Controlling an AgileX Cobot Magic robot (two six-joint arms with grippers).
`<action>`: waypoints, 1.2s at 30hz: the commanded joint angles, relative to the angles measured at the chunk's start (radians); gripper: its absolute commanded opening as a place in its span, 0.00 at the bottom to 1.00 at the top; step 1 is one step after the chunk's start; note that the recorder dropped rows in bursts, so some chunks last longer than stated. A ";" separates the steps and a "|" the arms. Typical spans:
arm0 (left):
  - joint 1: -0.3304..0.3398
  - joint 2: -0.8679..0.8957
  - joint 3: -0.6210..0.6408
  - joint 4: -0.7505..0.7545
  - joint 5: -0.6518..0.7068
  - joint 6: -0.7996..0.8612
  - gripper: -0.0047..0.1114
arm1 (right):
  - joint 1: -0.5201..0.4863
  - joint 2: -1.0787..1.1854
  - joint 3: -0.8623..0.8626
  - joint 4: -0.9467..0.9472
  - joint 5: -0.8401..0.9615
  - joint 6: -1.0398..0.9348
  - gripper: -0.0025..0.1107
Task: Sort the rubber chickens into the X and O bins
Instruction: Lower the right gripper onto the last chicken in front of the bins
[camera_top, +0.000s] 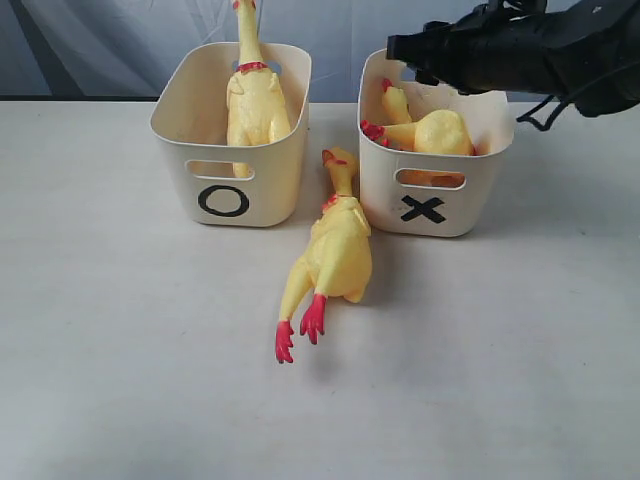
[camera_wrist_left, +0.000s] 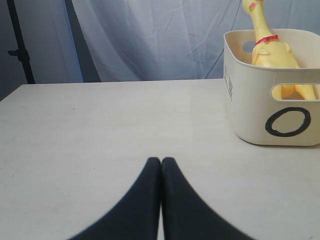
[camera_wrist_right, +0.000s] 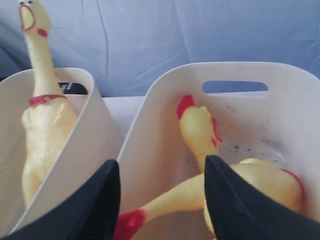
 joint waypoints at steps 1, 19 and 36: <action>-0.002 -0.002 -0.001 0.000 -0.006 -0.004 0.04 | -0.003 -0.080 -0.005 -0.026 0.250 0.000 0.44; -0.002 -0.002 -0.001 0.000 -0.006 -0.004 0.04 | 0.040 -0.022 -0.013 -0.239 0.863 0.383 0.44; -0.002 -0.002 -0.001 0.000 -0.006 -0.004 0.04 | 0.185 0.194 -0.013 -0.222 0.734 0.422 0.44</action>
